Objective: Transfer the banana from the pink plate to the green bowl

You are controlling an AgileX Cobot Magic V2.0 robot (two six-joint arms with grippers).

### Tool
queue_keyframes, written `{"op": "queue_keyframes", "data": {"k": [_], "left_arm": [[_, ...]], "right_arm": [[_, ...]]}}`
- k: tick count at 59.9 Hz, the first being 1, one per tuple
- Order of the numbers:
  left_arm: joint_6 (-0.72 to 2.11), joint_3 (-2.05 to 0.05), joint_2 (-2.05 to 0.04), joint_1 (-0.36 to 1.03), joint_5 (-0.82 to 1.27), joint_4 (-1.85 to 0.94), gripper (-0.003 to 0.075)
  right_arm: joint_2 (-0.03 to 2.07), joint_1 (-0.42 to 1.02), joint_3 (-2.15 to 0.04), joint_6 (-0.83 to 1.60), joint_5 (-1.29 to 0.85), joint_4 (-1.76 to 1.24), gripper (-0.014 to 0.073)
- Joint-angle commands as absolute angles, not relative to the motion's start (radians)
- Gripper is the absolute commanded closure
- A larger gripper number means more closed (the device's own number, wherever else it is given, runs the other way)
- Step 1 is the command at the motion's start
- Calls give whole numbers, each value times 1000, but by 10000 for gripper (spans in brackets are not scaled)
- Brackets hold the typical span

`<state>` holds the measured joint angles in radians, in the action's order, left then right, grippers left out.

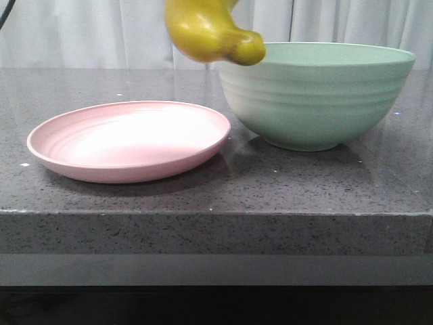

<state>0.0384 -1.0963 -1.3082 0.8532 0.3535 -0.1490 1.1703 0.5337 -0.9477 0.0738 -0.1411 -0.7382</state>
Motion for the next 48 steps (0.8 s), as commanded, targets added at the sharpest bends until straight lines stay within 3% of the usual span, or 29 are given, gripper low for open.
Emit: {"op": "queue_keyframes", "data": {"k": [1, 4, 10, 27, 48], "left_arm": [[36, -1131, -1276, 861, 263, -159, 303], [36, -1131, -1276, 861, 263, -159, 206], [36, -1131, -1274, 861, 270, -159, 129], [36, -1131, -1254, 861, 272, -159, 134], [36, -1131, -1254, 861, 272, -159, 134]], "right_arm": [[1149, 531, -982, 94, -97, -724, 620], [1149, 531, -982, 94, -96, -724, 620], [1149, 531, -982, 94, -87, -724, 620], [1182, 505, -1068, 174, -21, -723, 620], [1333, 255, -1349, 359, -210, -716, 620]]}}
